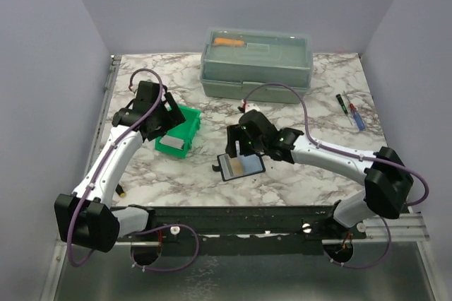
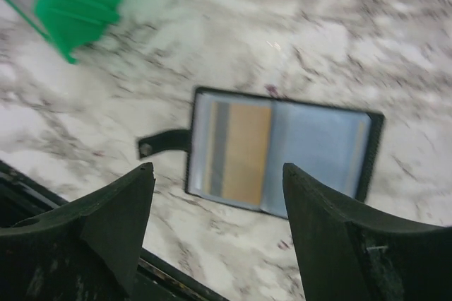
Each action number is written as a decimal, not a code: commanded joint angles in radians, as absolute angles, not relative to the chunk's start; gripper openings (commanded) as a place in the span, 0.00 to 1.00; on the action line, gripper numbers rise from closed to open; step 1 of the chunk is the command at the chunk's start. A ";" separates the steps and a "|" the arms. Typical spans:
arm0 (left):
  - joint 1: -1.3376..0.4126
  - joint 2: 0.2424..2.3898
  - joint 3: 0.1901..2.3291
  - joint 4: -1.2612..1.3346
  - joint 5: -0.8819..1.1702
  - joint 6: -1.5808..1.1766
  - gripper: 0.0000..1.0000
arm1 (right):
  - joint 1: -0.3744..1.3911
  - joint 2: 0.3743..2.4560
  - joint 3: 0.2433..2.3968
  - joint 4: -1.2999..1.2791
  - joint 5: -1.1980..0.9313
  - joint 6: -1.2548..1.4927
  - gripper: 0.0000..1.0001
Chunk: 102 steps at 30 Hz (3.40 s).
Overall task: Put the credit cards into the card holder
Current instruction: Pick up the credit card from the storage box.
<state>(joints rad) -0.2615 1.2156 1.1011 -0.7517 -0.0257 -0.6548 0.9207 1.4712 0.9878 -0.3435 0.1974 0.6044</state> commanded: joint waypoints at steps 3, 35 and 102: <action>-0.162 1.254 1.133 -0.962 -0.300 -0.845 0.90 | 0.922 1.586 1.195 -0.212 -0.097 0.334 0.79; -0.020 1.506 1.187 -1.087 -0.068 -1.195 0.99 | 0.963 1.589 1.228 -0.318 0.200 0.461 0.89; -0.204 1.699 1.304 -1.241 -0.219 -1.448 0.11 | 0.963 1.271 0.924 -0.190 0.261 0.482 0.88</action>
